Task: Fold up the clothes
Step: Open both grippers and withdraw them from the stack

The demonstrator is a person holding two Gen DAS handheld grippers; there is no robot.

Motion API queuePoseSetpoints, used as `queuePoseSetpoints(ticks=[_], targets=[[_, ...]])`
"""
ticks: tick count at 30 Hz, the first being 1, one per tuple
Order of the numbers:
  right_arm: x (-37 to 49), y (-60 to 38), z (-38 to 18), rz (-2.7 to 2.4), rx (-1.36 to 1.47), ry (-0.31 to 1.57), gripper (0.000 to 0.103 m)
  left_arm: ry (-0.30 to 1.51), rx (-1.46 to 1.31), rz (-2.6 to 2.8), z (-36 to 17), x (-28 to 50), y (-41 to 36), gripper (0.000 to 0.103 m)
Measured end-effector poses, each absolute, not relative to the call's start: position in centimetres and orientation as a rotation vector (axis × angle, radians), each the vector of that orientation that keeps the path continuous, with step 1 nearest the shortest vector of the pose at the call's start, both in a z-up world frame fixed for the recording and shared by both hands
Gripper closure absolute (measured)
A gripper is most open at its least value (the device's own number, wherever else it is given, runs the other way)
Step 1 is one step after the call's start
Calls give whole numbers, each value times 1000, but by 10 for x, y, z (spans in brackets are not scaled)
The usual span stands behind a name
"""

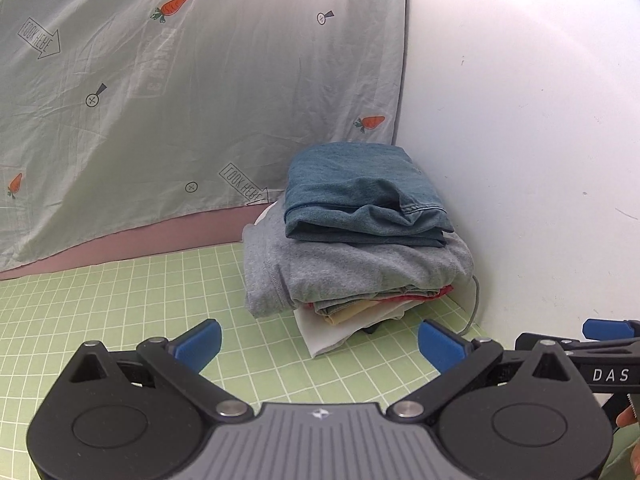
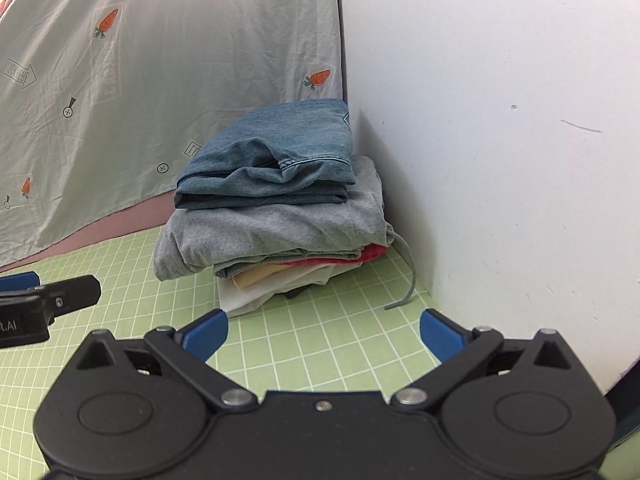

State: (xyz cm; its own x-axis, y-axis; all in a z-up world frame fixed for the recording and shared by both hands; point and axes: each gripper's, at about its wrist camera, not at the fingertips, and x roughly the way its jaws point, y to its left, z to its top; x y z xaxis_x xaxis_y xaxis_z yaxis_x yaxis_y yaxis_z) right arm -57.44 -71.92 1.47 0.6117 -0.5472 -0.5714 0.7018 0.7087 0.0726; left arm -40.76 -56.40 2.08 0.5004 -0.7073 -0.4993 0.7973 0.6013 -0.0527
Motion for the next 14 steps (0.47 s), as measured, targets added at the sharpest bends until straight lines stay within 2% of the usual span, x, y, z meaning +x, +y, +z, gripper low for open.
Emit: queuePoseSetpoints(ticks=[14], targets=[[-578,-714,16,-726,309,530,0,513,209,-925,23,-408,-564,0]])
